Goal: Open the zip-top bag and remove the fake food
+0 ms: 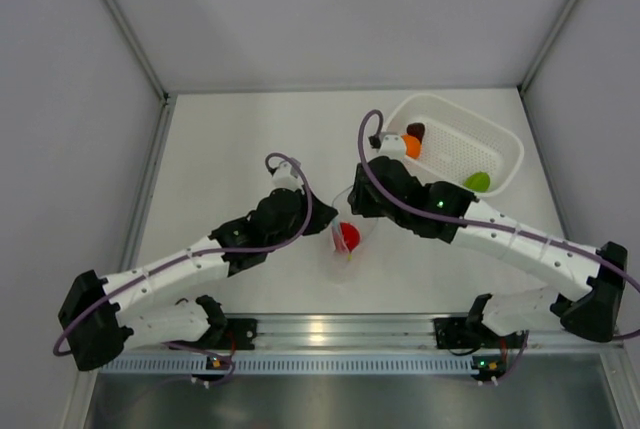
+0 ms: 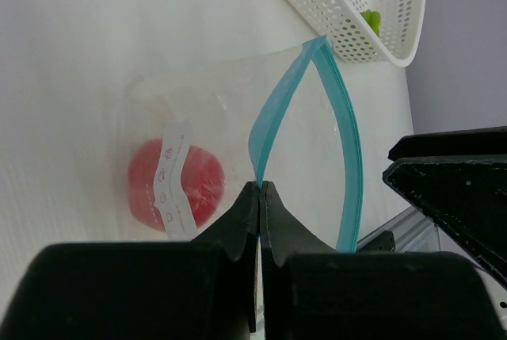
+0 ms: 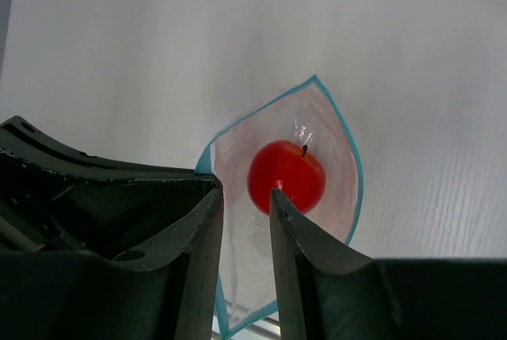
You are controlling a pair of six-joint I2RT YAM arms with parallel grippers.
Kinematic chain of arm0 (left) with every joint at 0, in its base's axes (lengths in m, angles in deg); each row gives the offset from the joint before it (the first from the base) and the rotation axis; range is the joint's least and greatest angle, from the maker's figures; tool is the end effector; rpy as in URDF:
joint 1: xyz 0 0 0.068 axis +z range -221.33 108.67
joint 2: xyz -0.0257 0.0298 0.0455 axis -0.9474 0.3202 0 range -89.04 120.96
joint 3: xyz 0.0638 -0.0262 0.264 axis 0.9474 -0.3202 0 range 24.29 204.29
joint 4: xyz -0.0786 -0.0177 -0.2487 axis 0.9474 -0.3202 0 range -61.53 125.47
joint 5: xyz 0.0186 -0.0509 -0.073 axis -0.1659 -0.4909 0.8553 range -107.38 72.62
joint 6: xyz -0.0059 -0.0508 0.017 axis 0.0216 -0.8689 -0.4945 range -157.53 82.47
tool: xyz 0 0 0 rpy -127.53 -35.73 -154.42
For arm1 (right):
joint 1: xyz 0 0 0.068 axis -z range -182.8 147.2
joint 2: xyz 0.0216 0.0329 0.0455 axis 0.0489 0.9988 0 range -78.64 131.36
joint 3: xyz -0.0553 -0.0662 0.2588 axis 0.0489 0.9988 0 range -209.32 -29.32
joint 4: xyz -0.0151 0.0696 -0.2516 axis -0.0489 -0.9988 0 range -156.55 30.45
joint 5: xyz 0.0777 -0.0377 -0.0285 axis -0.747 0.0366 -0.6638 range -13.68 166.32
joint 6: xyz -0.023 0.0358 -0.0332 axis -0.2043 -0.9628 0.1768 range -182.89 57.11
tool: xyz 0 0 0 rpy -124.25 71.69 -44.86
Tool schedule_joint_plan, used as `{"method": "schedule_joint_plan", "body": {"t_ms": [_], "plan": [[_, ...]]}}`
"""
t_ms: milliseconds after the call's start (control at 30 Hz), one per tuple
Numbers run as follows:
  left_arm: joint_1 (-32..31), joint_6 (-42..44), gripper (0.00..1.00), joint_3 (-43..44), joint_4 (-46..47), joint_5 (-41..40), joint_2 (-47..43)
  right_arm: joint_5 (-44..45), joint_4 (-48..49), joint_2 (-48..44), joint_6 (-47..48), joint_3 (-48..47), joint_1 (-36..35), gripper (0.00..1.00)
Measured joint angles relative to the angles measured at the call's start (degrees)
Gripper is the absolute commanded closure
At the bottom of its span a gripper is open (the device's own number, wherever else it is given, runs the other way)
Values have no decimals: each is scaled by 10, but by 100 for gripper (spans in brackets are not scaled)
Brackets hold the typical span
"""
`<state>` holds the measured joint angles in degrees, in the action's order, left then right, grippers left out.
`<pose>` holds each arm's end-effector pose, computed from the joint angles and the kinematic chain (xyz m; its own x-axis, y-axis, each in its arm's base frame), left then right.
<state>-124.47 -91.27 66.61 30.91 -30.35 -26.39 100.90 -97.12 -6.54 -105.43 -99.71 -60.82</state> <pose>0.1550 -0.1936 0.2735 -0.6795 -0.4035 -0.6127 0.1854 0.7136 -0.6756 0.1545 0.2194 0.3499 -0.6533 0.1147 -0.7483 -0.2159 0.9192 0.3294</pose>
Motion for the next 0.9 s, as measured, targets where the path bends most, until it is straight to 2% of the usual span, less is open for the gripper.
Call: {"method": "schedule_joint_plan", "body": {"t_ms": [367, 900], "plan": [[0, -31, 100, -27, 2, -15, -19, 9, 15, 69, -38, 29, -15, 72], [0, -65, 100, -57, 5, -29, -41, 42, 44, 187, -72, 23, -17, 77]]}}
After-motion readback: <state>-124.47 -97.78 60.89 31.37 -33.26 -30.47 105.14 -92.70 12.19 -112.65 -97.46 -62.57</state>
